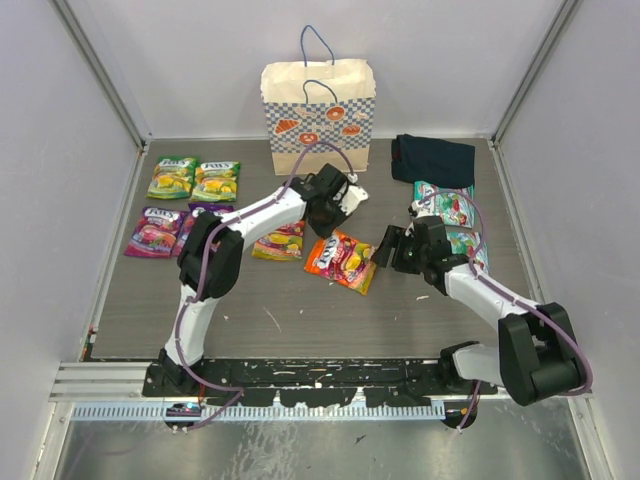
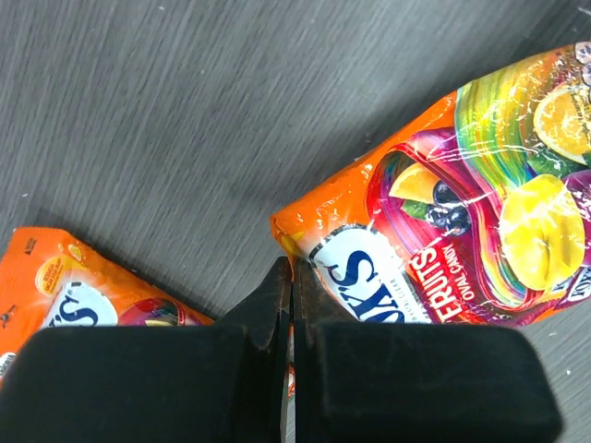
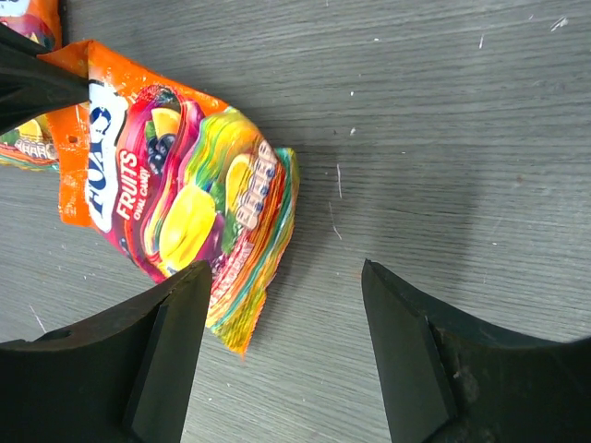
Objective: Take the snacks out of the paper bag
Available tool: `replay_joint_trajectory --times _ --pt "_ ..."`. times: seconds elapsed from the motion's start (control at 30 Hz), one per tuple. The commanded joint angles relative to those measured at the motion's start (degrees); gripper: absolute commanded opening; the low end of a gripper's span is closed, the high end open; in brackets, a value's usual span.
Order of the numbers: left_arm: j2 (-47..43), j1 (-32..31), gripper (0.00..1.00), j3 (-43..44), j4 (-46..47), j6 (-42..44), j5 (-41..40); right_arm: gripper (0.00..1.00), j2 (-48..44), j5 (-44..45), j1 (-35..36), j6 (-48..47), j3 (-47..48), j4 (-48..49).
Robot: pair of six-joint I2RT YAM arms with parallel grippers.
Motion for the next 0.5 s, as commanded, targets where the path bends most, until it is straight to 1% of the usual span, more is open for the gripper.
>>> replay_joint_trajectory --times 0.0,0.17,0.37,0.47 --pt "-1.3 -0.2 0.0 4.3 -2.4 8.4 4.9 0.72 1.5 -1.4 -0.1 0.3 0.4 3.1" --pt "-0.9 -0.2 0.0 7.5 -4.1 14.7 6.5 0.72 3.7 -2.4 -0.1 0.1 1.3 3.3" --pt "2.8 -0.2 0.0 15.7 -7.9 19.9 9.0 0.72 7.1 -3.4 0.1 -0.1 3.0 3.2" --pt "5.4 -0.1 0.0 19.6 -11.6 23.5 10.6 0.72 8.4 -3.6 0.3 0.7 3.3 4.3"
